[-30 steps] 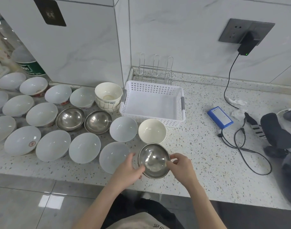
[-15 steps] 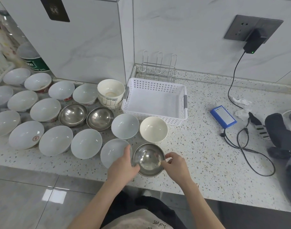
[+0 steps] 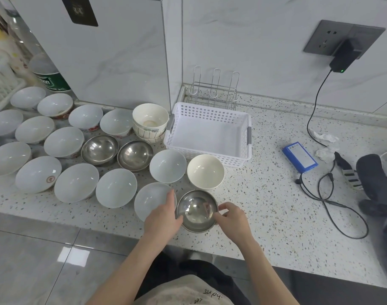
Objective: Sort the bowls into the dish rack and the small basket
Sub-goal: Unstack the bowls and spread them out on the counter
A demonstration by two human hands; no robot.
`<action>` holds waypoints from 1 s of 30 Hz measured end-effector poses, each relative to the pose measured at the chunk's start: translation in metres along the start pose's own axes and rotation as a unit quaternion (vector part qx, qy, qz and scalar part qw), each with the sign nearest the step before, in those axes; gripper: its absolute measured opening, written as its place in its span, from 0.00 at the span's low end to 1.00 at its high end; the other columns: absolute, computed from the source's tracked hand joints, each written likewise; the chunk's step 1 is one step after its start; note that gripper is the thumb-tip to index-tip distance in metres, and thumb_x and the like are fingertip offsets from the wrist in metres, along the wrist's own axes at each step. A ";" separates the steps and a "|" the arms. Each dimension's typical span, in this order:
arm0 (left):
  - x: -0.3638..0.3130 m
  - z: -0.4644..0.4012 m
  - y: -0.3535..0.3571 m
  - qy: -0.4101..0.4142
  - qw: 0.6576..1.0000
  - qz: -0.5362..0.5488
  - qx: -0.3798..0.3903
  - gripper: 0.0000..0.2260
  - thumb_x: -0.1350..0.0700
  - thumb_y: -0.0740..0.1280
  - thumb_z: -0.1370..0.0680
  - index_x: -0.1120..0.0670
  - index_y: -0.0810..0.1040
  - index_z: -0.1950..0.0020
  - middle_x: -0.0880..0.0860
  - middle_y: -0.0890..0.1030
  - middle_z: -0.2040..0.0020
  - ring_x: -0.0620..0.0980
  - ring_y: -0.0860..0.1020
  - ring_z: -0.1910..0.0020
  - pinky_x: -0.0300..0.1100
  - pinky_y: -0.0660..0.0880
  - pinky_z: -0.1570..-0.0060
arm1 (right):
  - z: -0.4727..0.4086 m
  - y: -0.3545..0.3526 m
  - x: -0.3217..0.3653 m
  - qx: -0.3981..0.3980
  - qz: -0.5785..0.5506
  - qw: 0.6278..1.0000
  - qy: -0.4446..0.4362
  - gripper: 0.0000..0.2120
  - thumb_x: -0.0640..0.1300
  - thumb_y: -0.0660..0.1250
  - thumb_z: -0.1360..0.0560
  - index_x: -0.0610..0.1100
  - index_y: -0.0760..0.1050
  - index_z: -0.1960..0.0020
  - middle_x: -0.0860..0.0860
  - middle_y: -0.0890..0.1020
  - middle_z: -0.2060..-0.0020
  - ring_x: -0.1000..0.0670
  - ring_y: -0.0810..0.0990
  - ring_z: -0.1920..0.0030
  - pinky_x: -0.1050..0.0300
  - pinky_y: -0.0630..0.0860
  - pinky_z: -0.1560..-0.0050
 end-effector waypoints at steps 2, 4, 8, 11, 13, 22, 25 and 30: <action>0.000 0.000 0.000 -0.001 1.000 0.000 -0.005 0.33 0.48 0.66 0.21 0.50 0.51 0.23 0.51 0.81 0.55 0.49 0.76 0.63 0.41 0.70 0.67 | -0.001 0.000 0.000 0.005 -0.007 1.000 0.003 0.09 0.46 0.66 0.28 0.49 0.75 0.48 0.47 0.84 0.67 0.54 0.71 0.75 0.60 0.69 0.73; 0.001 0.000 0.001 -0.005 1.000 0.003 -0.010 0.33 0.48 0.66 0.21 0.50 0.51 0.23 0.50 0.80 0.57 0.48 0.74 0.64 0.41 0.69 0.67 | -0.001 0.000 0.000 0.010 -0.013 1.000 0.002 0.09 0.45 0.66 0.27 0.49 0.75 0.47 0.48 0.85 0.67 0.55 0.71 0.75 0.61 0.69 0.73; 0.001 -0.001 0.002 -0.007 1.000 0.017 -0.017 0.32 0.49 0.67 0.21 0.51 0.52 0.23 0.52 0.82 0.54 0.50 0.78 0.61 0.42 0.71 0.66 | -0.003 -0.001 -0.002 0.024 -0.014 1.000 0.003 0.11 0.47 0.65 0.27 0.48 0.76 0.45 0.52 0.85 0.67 0.59 0.69 0.79 0.62 0.68 0.74; 0.000 -0.003 0.001 -0.013 0.999 0.026 -0.015 0.31 0.48 0.65 0.21 0.51 0.53 0.23 0.53 0.82 0.52 0.53 0.80 0.57 0.43 0.71 0.64 | -0.002 -0.003 -0.002 0.030 0.013 0.999 0.013 0.15 0.57 0.63 0.26 0.51 0.75 0.44 0.52 0.85 0.65 0.55 0.77 0.72 0.59 0.73 0.69; 0.000 -0.003 -0.001 -0.024 0.999 0.042 -0.020 0.30 0.45 0.63 0.20 0.52 0.54 0.23 0.54 0.81 0.52 0.53 0.78 0.57 0.43 0.70 0.63 | -0.003 -0.009 -0.002 0.015 0.031 0.999 0.024 0.18 0.63 0.60 0.26 0.52 0.75 0.44 0.53 0.85 0.64 0.53 0.77 0.69 0.57 0.75 0.64; 0.027 -0.039 -0.062 -0.057 0.956 0.278 -0.072 0.16 0.52 0.64 0.21 0.51 0.75 0.33 0.50 0.83 0.65 0.44 0.77 0.69 0.42 0.72 0.64 | -0.023 -0.054 0.055 -0.093 -0.007 0.995 -0.035 0.10 0.55 0.62 0.23 0.51 0.77 0.48 0.54 0.84 0.69 0.56 0.78 0.71 0.58 0.73 0.68; 0.040 -0.077 -0.090 -0.081 0.904 0.412 -0.086 0.14 0.54 0.64 0.22 0.52 0.74 0.36 0.54 0.83 0.65 0.44 0.70 0.80 0.38 0.67 0.78 | -0.034 -0.053 0.090 -0.095 -0.043 0.993 -0.058 0.08 0.52 0.62 0.23 0.51 0.78 0.49 0.55 0.84 0.68 0.58 0.78 0.67 0.60 0.70 0.68; 0.055 -0.142 -0.138 -0.119 0.887 0.435 -0.100 0.14 0.47 0.64 0.22 0.52 0.69 0.41 0.55 0.84 0.64 0.44 0.70 0.83 0.34 0.63 0.83 | -0.053 -0.035 0.147 -0.080 -0.039 0.992 -0.089 0.04 0.52 0.62 0.23 0.57 0.75 0.54 0.58 0.84 0.69 0.61 0.78 0.62 0.60 0.68 0.66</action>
Point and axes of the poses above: each hand's wrist, its own z-axis away from the middle knuckle, its own y-axis out of the palm, x = y × z, the point moved 6 cm from there along -z, towards the middle knuckle
